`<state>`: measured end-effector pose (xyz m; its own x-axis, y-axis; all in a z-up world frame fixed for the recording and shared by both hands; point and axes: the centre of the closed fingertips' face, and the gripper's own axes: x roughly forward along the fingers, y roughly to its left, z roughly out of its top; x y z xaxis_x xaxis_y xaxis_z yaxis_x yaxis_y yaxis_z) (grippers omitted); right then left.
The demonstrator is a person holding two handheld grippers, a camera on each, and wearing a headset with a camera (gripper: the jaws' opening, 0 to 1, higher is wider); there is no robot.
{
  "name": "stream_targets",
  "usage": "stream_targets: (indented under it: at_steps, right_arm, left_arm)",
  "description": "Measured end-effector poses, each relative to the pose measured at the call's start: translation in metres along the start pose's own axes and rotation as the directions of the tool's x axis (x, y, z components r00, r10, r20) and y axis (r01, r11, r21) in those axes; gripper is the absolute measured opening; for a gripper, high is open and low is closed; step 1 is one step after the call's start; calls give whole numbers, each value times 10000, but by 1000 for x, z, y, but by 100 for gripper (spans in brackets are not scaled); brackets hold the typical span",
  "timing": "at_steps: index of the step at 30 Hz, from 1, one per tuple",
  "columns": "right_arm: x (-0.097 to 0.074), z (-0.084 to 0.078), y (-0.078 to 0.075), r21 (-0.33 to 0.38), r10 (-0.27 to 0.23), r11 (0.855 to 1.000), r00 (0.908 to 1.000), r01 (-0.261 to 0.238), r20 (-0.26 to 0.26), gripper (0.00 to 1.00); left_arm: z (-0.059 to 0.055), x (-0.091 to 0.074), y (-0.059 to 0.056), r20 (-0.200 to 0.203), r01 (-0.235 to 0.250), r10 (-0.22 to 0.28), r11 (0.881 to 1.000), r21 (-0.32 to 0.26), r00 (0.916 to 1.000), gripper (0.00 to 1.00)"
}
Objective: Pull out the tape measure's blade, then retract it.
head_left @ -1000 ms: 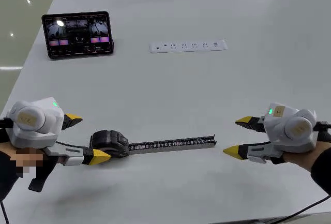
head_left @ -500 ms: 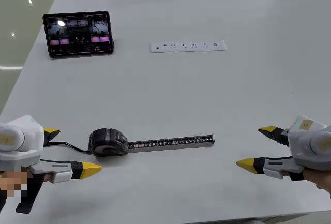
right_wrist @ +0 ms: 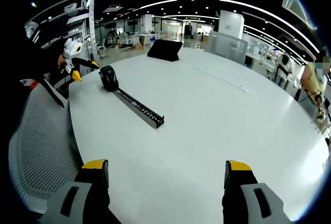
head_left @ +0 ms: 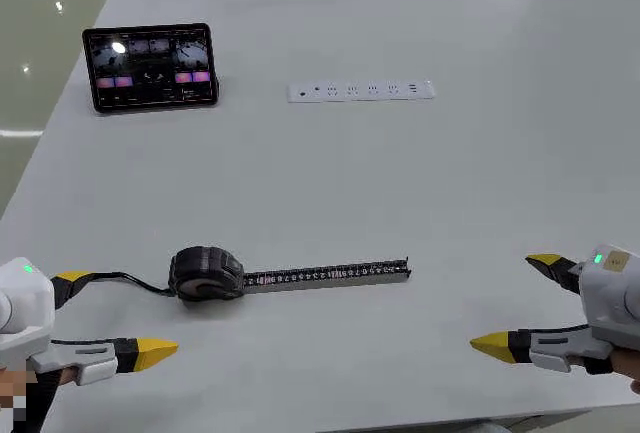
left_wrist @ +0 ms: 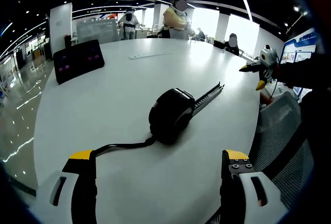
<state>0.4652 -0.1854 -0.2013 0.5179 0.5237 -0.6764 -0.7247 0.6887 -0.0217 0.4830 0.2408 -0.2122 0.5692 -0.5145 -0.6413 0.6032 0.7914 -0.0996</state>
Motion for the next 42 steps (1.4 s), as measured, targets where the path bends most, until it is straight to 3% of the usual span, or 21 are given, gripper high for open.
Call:
stream_targets:
  at_steps: [2,7,17,29,37,42]
  right_arm:
    - [-3,-3,-3,173,-188,9997,9998,189,-9,99]
    - [-11,-11,-3,307,-220,9993,9998,220,-6,99]
    - [-18,-22,-7,573,-363,9977,9991,374,-213,99]
    - [-20,-31,-10,414,-401,9982,9976,425,-573,99]
    - [-22,-27,-10,294,-300,9991,9980,316,-549,99]
    - [-23,-25,-9,82,-242,9997,9980,247,-589,99]
  left_arm:
    - [0,-3,1,64,6,-5,9999,-132,10000,99]
    - [-4,-6,4,-82,-128,128,9999,55,9999,99]
    - [1,-11,5,-92,-106,107,9999,130,9999,99]
    - [1,-7,1,-276,35,-28,9997,260,9996,98]
    - [10,-9,4,21,-80,80,9999,131,10000,99]
    - [9,-9,6,-84,-205,209,9989,414,9997,99]
